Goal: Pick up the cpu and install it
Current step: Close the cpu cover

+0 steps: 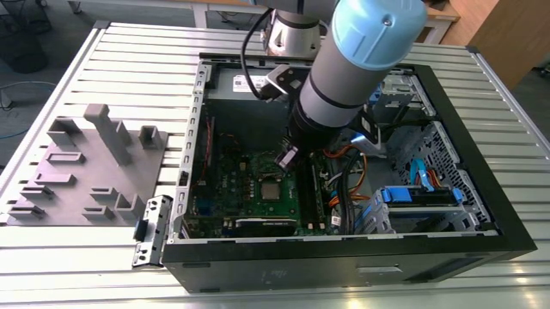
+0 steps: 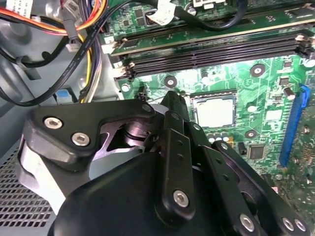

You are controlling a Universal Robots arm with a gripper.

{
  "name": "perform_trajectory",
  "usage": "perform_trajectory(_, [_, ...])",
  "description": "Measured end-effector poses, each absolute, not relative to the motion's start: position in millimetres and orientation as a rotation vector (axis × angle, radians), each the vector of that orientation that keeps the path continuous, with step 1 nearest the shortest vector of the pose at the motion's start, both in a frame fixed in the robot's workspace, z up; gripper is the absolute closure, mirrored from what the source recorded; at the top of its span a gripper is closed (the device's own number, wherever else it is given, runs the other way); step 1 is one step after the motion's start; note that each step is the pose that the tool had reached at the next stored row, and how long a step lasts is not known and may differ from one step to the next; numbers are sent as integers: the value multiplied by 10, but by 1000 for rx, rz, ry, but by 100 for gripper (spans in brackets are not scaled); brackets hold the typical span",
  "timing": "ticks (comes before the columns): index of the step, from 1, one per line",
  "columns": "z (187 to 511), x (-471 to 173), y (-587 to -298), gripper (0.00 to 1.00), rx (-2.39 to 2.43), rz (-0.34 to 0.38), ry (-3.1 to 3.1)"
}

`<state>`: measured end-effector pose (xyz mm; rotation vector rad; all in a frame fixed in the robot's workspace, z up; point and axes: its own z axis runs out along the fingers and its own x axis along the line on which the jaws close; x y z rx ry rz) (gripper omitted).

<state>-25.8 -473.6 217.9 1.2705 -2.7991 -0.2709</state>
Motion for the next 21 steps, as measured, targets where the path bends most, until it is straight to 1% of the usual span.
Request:
perform_trajectory(9, [2203, -201, -4755, 89, 1271, -271, -2786])
perform_trajectory(21, [2388, -127, -4756, 89, 1269, -276, -2778])
